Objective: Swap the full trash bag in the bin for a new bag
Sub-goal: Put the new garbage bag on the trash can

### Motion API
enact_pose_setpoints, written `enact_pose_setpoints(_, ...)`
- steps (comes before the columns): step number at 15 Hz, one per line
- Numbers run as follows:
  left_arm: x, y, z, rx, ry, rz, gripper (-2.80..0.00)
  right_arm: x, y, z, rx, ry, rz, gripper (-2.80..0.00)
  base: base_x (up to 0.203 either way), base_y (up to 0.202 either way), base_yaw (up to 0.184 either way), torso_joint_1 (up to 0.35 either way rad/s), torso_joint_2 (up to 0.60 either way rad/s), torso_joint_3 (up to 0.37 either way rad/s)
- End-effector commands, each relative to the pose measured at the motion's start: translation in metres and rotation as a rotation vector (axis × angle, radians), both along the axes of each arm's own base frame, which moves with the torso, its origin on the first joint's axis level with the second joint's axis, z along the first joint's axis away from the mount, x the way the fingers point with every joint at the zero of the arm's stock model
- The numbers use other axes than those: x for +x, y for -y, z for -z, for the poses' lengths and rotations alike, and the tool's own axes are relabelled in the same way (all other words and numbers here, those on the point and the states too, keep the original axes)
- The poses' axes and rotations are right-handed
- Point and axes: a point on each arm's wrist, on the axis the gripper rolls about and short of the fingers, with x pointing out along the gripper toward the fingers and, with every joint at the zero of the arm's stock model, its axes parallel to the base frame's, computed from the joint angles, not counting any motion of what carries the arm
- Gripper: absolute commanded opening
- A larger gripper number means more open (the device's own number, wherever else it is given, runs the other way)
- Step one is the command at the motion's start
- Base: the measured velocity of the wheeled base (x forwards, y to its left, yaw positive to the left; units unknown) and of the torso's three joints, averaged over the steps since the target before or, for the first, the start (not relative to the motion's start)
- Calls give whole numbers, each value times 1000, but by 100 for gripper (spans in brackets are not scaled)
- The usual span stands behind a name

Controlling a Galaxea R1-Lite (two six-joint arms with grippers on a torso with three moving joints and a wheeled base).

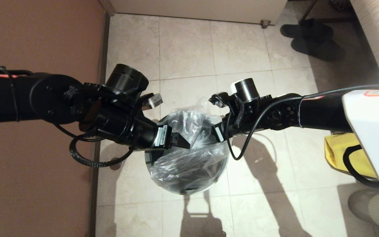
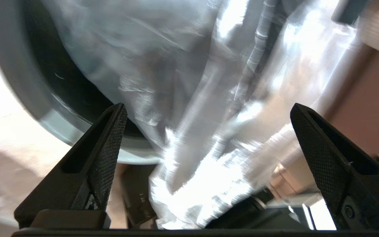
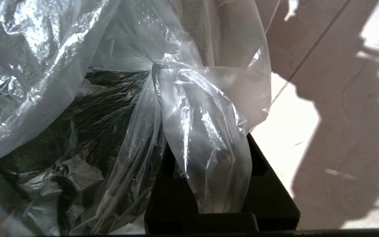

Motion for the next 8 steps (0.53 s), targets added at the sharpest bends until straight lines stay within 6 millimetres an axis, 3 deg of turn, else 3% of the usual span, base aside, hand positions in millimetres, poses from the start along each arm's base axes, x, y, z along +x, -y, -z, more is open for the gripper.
enact_pose_setpoints(1,1,-3,3,8,-8,1,0,-2,0,-3,4,2,-5,-280,0,0,0,0,0,0)
enact_pose_setpoints(8,22,-6,40,77,-40,58,0,-2,-1,-1,14,-10,-22,-280,0,0,0,0,0,0)
